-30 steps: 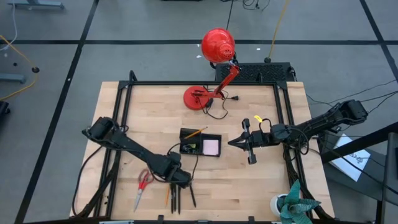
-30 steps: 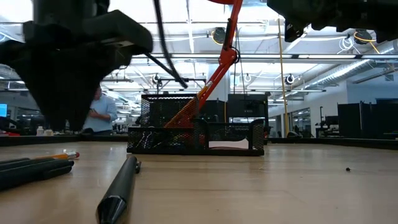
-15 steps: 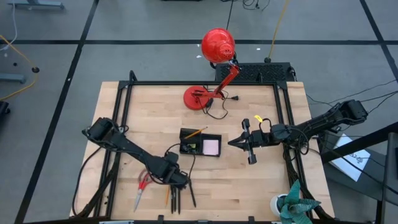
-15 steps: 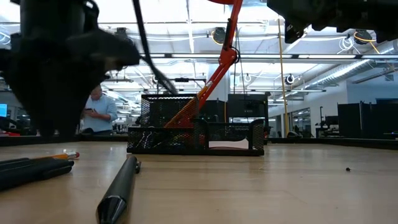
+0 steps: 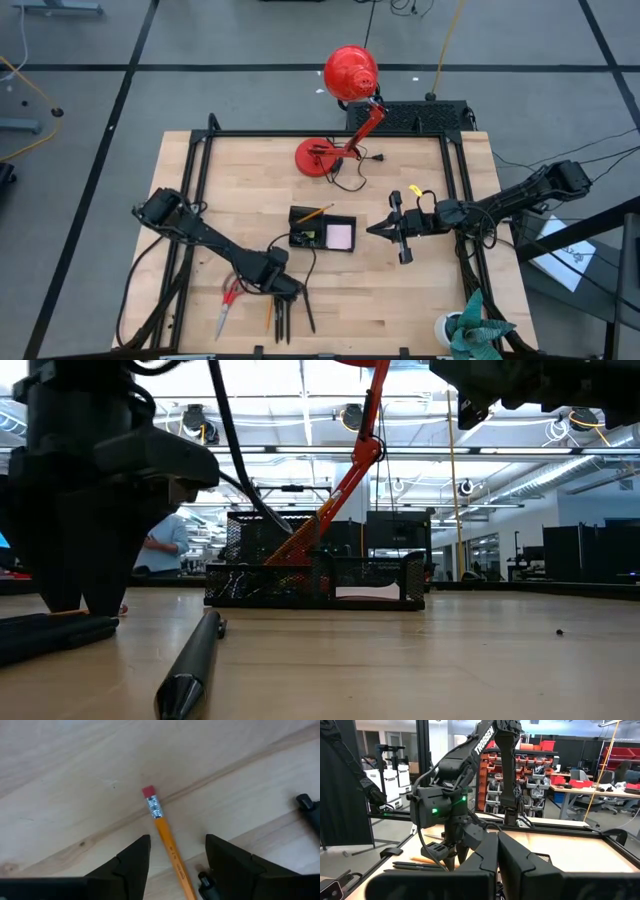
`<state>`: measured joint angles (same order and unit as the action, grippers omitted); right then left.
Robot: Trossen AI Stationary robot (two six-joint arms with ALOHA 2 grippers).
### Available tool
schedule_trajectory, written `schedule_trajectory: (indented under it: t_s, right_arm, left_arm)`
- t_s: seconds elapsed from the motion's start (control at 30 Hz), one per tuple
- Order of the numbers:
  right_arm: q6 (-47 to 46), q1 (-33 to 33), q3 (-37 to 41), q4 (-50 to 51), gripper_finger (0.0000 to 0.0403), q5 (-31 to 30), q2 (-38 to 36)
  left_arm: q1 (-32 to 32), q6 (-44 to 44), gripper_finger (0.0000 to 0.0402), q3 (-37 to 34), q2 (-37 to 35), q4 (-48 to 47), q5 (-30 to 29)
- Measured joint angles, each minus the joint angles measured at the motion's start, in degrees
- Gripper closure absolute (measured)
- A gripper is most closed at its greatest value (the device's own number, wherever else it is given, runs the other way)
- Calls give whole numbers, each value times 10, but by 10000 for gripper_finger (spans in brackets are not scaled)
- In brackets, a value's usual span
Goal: Pick and place office supplies into organizer
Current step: Put the orange pencil into the black mesh desk organizer
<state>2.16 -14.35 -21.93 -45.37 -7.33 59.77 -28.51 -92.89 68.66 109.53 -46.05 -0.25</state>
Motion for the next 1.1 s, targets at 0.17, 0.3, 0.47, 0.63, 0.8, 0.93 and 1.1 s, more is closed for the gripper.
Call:
schedule_trajectory:
  t_s: [0.17, 0.3, 0.47, 0.63, 0.8, 0.93, 1.1]
  right_arm:
    - [0, 0, 0, 0, 399, 0, 0]
    - [0, 0, 0, 0, 399, 0, 0]
    - [0, 0, 0, 0, 399, 0, 0]
    - [0, 0, 0, 2, 399, 0, 0]
    - [0, 0, 0, 2, 399, 0, 0]
    - [0, 0, 0, 2, 399, 0, 0]
    - [0, 0, 0, 2, 399, 0, 0]
  left_arm:
    - [14, 3, 219, -29, -2, 29, 35]
    - [21, 10, 250, -33, -1, 32, 41]
    - [22, 21, 290, -34, -1, 30, 39]
    - [22, 24, 320, -35, 0, 28, 36]
    - [21, 28, 345, -35, 0, 27, 28]
    - [17, 39, 368, -35, 0, 28, -1]
    - [11, 45, 393, -35, 0, 29, -12]
